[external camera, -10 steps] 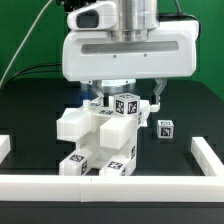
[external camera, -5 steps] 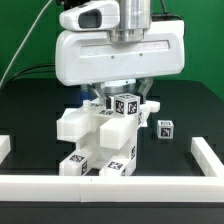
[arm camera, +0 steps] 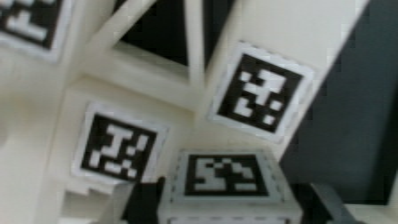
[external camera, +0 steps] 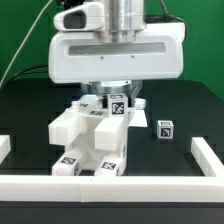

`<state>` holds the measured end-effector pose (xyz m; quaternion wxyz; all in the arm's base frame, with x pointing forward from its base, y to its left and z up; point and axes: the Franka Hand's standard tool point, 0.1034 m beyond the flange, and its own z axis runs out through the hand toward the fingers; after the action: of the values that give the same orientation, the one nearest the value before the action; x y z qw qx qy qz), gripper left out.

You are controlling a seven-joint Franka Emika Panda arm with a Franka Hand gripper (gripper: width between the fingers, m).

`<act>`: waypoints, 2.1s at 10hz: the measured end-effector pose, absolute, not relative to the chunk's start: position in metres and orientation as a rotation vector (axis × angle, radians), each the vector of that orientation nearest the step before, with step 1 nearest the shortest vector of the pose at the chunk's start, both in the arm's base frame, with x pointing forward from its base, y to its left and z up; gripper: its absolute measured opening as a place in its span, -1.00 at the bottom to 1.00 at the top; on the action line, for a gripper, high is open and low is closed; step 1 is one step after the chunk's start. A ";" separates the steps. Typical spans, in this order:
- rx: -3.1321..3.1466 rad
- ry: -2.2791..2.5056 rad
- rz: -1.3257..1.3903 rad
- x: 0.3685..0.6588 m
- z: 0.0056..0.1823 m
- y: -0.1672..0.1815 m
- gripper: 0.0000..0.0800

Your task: Assemble chair

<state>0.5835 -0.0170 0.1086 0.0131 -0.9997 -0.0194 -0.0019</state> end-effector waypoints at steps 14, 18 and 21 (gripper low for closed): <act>-2.720 1.499 0.074 0.585 0.106 -0.024 -0.32; -2.460 1.890 0.090 0.586 0.107 -0.025 -0.32; -2.259 2.111 0.103 0.588 0.108 -0.024 -0.32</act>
Offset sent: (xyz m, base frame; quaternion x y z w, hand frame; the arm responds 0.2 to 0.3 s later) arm 0.0195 -0.0104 -0.0066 -0.0014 -0.0034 0.1277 0.9918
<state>0.5876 -0.0237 0.1081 0.0239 -0.7301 0.6821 0.0333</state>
